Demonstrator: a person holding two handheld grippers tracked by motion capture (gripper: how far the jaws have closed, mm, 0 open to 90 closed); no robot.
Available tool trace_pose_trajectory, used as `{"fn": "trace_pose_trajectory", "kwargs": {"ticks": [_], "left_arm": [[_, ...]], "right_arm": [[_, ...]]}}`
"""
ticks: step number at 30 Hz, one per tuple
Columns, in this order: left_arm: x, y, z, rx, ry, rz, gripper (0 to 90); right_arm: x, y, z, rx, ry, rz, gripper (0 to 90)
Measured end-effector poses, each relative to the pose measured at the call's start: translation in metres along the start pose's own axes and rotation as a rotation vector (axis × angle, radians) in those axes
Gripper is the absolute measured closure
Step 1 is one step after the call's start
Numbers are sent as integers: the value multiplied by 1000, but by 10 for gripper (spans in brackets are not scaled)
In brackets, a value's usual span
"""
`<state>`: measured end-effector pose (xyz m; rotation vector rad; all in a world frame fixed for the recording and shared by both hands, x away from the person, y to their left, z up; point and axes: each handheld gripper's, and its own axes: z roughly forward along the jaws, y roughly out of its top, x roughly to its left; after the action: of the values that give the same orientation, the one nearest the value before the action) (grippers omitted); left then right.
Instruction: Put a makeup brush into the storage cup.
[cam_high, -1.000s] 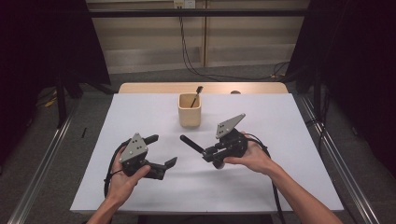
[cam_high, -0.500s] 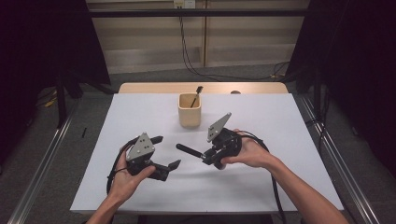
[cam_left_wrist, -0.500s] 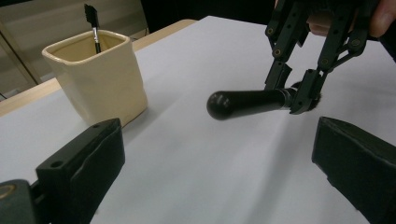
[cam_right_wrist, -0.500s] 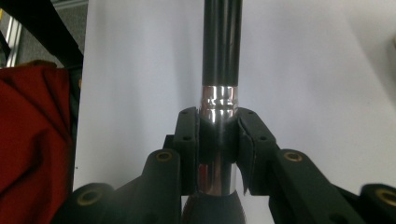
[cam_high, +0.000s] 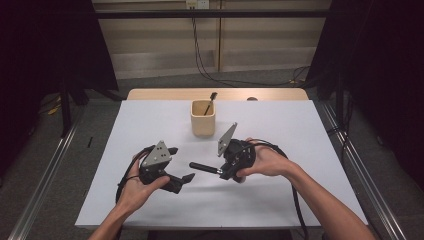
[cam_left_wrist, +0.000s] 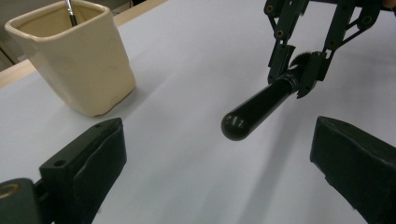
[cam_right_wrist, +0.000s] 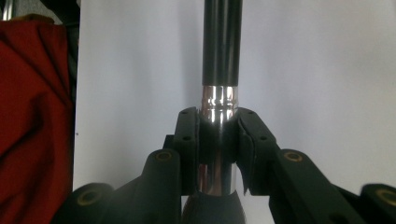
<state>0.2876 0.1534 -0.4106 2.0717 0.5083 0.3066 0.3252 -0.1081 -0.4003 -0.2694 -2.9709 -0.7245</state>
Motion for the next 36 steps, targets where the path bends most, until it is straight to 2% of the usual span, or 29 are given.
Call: {"fn": "trace_pose_trajectory", "kwargs": {"ticks": [6,15,20,26,27,29,32,34,36], "left_arm": [[4,4,2,49,-27,3,36],[6,6,6,112,-44,14,35],[5,6,7,169,-72,35,35],[9,10,8,196,-80,34,36],[10,10,9,205,-94,31,42],[12,13,11,234,-100,40,47],[15,16,18,251,-114,39,49],[16,17,22,277,-116,57,48],[17,18,25,291,-127,50,48]], "right_arm": [[-1,1,0,45,-3,-14,718],[2,4,6,124,-7,-50,718],[4,6,8,152,-7,-66,718],[2,11,8,174,-19,-79,718],[2,12,7,178,-19,-80,718],[1,13,7,183,-23,-85,718],[1,14,9,197,-18,-84,718],[0,14,11,206,-21,-89,718],[0,14,13,211,-19,-90,718]]}}
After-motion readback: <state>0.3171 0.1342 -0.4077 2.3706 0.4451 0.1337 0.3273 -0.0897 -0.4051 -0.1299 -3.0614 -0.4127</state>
